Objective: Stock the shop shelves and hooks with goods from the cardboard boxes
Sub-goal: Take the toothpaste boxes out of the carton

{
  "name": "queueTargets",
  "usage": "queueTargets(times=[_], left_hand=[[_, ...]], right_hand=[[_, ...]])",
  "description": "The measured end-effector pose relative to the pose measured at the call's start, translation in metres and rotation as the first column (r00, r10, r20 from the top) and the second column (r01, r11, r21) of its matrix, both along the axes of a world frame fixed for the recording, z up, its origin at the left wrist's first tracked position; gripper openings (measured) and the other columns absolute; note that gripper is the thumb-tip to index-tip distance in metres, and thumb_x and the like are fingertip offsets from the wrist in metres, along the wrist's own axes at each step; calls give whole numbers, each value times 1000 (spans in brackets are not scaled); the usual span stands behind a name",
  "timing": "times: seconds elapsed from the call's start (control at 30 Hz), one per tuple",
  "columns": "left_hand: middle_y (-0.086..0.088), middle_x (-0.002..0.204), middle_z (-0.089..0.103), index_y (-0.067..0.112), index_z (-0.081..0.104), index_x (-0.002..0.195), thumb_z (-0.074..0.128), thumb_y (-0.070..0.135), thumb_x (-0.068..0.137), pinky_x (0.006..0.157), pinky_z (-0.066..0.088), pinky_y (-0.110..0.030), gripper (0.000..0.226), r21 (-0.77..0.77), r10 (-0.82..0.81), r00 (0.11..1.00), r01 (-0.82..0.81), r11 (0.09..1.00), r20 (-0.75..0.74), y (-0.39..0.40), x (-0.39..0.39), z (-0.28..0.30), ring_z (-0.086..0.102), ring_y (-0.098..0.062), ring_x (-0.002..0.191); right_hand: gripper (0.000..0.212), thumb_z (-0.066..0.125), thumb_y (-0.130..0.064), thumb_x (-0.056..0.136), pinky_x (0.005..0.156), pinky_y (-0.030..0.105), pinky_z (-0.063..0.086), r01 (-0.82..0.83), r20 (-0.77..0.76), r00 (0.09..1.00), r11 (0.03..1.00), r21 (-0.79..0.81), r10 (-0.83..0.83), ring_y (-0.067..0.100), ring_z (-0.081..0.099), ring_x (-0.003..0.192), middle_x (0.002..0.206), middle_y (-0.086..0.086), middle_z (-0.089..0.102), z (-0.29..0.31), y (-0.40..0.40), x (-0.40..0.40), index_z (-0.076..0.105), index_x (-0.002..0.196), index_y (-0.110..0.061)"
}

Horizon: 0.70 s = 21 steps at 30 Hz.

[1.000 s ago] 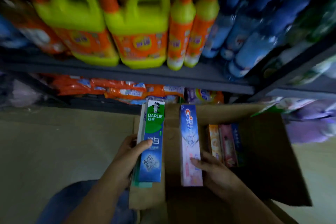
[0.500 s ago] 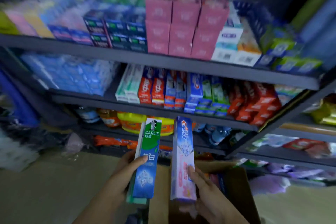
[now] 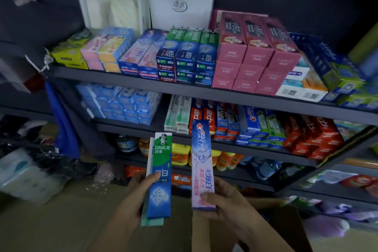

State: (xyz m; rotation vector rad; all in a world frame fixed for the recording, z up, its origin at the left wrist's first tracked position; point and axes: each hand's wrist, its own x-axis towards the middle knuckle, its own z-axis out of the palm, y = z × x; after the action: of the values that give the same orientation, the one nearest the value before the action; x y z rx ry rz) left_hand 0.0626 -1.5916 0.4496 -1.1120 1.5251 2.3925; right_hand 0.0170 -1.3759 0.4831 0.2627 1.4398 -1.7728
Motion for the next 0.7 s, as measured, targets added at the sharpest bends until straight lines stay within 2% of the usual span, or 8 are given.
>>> queueTargets(times=[0.1,0.17,0.2,0.3,0.43,0.6,0.7], left_hand=[[-17,88,71,13,53,112,90,31,47,52,54,-35,77,16,-44,999,44,999,6,-20,4,4,70,-29,67],[-19,93,71,13,54,115,93,41,31,56,55,-38,97,28,-57,998,56,998,14,-32,5,9,70,-32,71],[-20,95,70,13,55,116,92,41,34,59,54,-39,95,27,-53,999,53,998,13,-37,4,10,70,-33,74],[-22,99,69,10,54,119,76,30,61,64,53,-40,65,20,-29,1000,29,999,-7,-52,2,11,68,-35,77],[-26,98,66,5,57,117,71,26,73,70,53,-46,51,3,-47,999,47,999,-20,-64,-4,14,65,-37,78],[-24,87,68,2,59,113,69,25,71,71,52,-44,48,7,-103,994,103,995,-32,-65,-12,20,65,-36,74],[-25,87,69,1,59,114,69,24,71,71,52,-43,50,40,-118,992,120,992,-44,-65,-14,23,65,-36,73]], right_hand=[[48,67,1,82,64,34,59,45,15,999,998,33,-45,26,72,88,112,13,68,-1,-17,-3,53,126,-13],[53,68,-1,81,70,37,59,81,21,996,995,52,-83,27,72,91,113,13,68,-2,-25,-4,51,129,-16],[55,69,-3,81,72,37,58,96,20,995,993,61,-98,27,71,93,114,12,68,-2,-29,-4,50,131,-18],[60,69,-6,82,70,34,57,108,-13,994,990,87,-107,26,69,97,117,10,66,-1,-37,-5,47,136,-22],[53,68,-6,84,72,35,57,145,-33,989,987,69,-143,26,69,97,116,9,66,2,-44,-1,50,128,-27],[42,67,-6,84,73,38,58,204,-79,977,976,76,-198,29,70,96,109,9,71,5,-40,6,56,117,-28],[44,67,-5,84,74,40,58,222,-91,972,972,78,-215,30,69,98,110,8,71,9,-35,10,56,121,-26]])
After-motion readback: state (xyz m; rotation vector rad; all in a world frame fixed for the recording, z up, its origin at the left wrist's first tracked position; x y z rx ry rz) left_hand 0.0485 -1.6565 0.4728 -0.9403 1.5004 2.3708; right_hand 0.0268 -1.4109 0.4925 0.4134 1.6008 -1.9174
